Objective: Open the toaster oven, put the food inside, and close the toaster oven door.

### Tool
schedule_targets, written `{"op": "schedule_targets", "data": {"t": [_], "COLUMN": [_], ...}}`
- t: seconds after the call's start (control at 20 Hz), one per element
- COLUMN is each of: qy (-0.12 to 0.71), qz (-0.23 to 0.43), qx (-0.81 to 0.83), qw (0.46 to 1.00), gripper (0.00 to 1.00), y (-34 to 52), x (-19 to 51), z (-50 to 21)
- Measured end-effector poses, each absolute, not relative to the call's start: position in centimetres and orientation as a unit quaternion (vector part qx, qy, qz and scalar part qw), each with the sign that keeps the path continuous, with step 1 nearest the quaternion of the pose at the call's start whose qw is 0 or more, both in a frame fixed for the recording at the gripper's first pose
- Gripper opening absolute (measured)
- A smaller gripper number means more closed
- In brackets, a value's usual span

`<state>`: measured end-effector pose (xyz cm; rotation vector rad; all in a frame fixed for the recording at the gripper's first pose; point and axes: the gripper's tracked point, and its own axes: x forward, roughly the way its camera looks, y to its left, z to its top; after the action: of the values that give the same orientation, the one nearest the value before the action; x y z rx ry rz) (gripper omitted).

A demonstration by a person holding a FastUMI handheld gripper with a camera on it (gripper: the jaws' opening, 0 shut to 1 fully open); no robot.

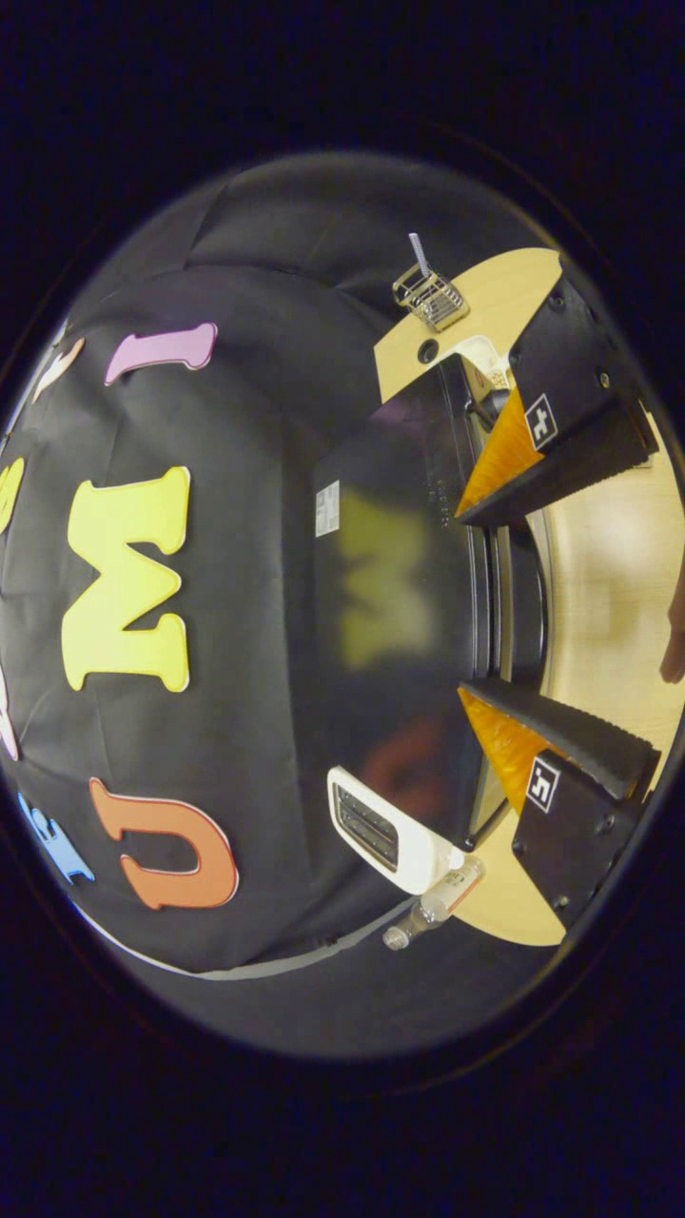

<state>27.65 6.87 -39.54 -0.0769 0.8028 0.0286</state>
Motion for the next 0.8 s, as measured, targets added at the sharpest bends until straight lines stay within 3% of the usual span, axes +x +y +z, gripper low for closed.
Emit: {"op": "schedule_targets", "data": {"t": [0.8], "qy": [0.354], "qz": [0.023], "qx": [-0.044], "qw": [0.934], "gripper": [1.00], "y": [4.9], "x": [15.8], "z": [-42.0]}}
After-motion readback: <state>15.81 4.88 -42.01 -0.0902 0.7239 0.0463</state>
